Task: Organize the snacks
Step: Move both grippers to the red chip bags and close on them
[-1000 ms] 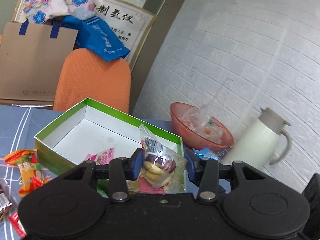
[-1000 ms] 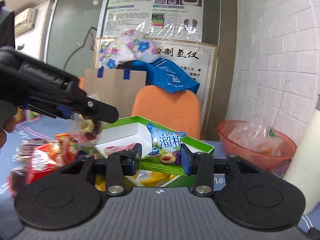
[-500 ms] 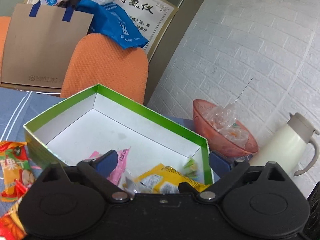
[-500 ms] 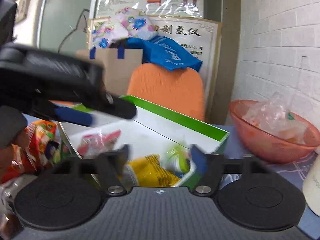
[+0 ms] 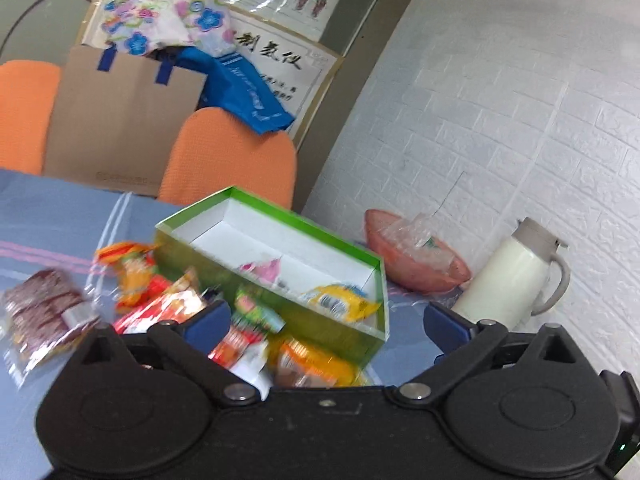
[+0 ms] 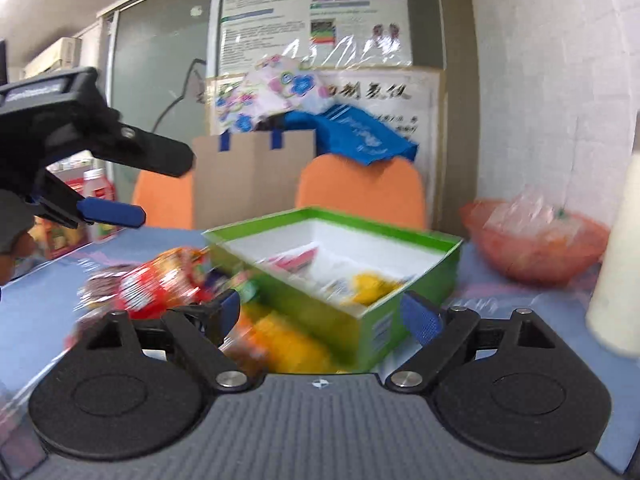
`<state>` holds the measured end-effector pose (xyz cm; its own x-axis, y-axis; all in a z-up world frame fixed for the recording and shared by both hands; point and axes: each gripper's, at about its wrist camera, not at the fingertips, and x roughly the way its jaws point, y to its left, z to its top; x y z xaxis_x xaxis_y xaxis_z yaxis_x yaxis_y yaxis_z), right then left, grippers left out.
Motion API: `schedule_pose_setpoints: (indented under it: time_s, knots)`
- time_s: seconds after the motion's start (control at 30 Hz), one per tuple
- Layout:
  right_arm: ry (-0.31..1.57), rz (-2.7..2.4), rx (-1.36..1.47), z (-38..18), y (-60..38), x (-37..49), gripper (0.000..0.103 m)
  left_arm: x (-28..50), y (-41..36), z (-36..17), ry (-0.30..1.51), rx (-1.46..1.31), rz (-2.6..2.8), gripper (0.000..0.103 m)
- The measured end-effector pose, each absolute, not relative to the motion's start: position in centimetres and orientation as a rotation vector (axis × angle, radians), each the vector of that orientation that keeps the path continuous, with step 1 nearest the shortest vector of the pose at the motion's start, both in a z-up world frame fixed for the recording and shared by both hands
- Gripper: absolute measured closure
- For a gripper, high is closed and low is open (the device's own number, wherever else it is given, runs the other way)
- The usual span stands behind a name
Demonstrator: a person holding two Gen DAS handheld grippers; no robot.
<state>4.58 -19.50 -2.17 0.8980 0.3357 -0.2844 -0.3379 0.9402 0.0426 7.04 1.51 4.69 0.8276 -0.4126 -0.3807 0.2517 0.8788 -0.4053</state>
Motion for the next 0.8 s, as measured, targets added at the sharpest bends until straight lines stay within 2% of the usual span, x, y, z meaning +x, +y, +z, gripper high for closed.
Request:
schedule_pose_setpoints:
  time_s: [0.3, 0.57, 0.8]
  knots:
    - [0.437, 0.516, 0.001, -4.6, -14.7, 3.1, 0.0, 2.6, 6.9, -0.9, 0.602, -0.421, -0.227, 0.0]
    - [0.355, 0.59, -0.091, -2.0, -10.0, 5.2, 0.0, 0.1, 11.0, -1.0, 0.569, -0.45, -0.161, 0.0]
    - [0.347, 0.6, -0.215, -1.4, -6.4, 11.2, 0.0, -0.9, 12.7, -1.5, 0.568, -0.477, -0.156, 0.0]
